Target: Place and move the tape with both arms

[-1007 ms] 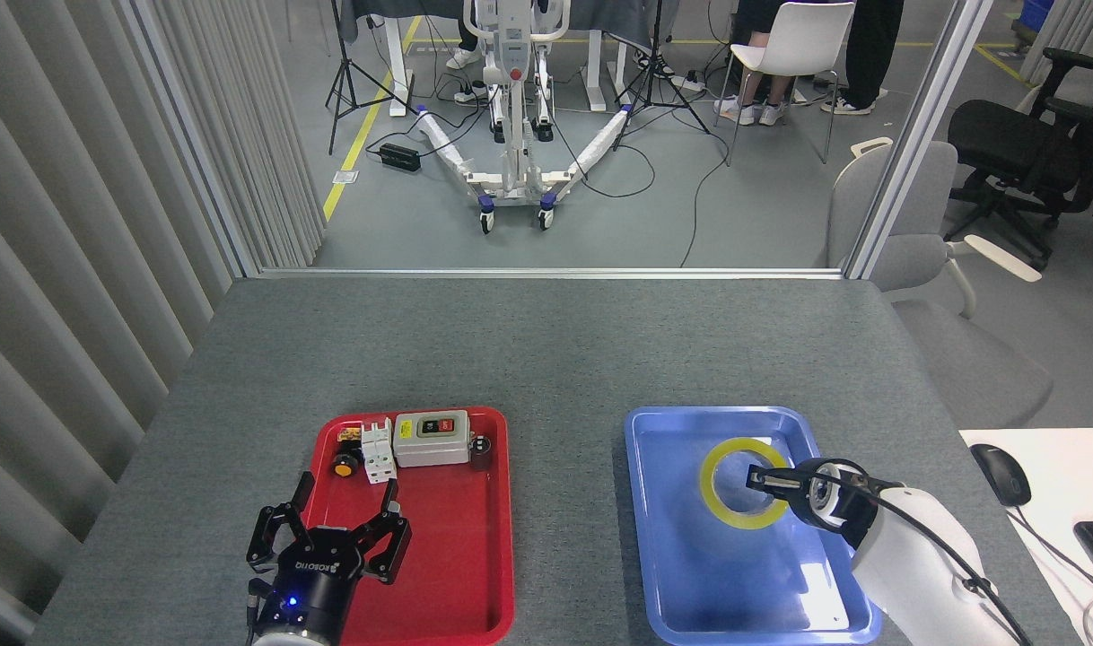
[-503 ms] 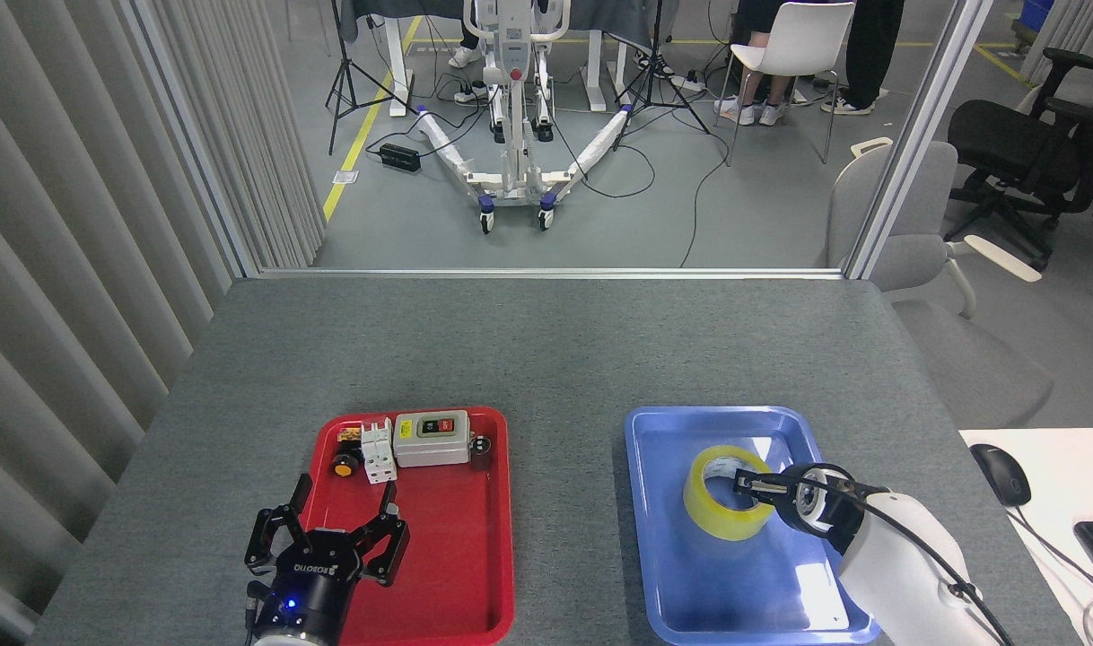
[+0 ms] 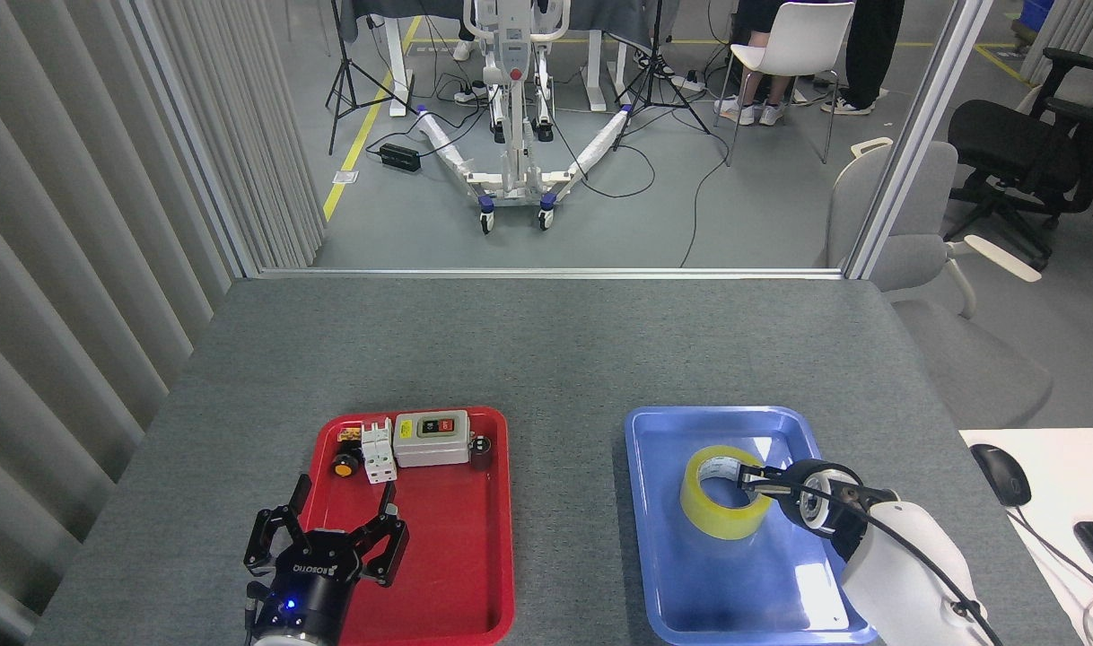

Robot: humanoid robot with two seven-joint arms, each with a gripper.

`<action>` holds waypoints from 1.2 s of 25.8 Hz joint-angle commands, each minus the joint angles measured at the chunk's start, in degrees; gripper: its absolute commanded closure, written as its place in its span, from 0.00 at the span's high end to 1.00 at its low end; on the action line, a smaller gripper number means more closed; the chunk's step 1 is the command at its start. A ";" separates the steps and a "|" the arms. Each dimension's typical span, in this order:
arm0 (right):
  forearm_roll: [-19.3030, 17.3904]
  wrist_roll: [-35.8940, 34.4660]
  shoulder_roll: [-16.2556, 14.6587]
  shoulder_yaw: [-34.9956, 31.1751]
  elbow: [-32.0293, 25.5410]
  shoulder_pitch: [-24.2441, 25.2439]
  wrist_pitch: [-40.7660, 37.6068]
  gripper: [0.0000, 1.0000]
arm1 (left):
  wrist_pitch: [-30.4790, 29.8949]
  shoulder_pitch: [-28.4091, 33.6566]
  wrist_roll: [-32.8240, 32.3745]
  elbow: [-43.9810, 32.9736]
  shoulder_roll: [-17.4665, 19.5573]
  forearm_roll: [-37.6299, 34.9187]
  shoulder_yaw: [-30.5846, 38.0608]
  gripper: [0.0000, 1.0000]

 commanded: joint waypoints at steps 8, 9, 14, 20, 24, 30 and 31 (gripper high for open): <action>17.26 -12.56 3.29 -16.74 -17.62 18.10 -12.29 0.95 | 0.07 0.00 -0.03 0.23 -0.11 0.09 -0.06 1.00; 17.35 -15.46 3.64 -17.70 -19.29 19.51 -13.35 0.97 | 0.07 0.00 -0.03 0.23 -0.11 0.09 -0.06 1.00; 26.66 -34.00 5.40 -21.31 -25.97 26.36 -15.81 0.99 | 0.42 0.18 -0.12 0.32 -0.11 0.26 0.03 1.00; 31.59 -52.20 5.92 -22.27 -31.69 34.98 -17.13 0.99 | 0.42 0.18 -0.12 0.32 -0.20 0.26 0.03 1.00; 31.50 -52.03 6.36 -25.26 -31.78 37.70 -19.67 0.99 | 0.42 0.18 -0.12 0.23 -0.20 0.26 0.03 1.00; 31.24 -51.76 7.77 -33.44 -32.21 41.48 -27.32 0.99 | 0.33 0.18 -0.03 0.32 -0.20 0.88 0.03 1.00; 31.15 -51.59 7.77 -34.49 -32.13 41.48 -27.94 0.99 | 0.33 0.18 0.06 0.32 -0.20 0.88 0.03 1.00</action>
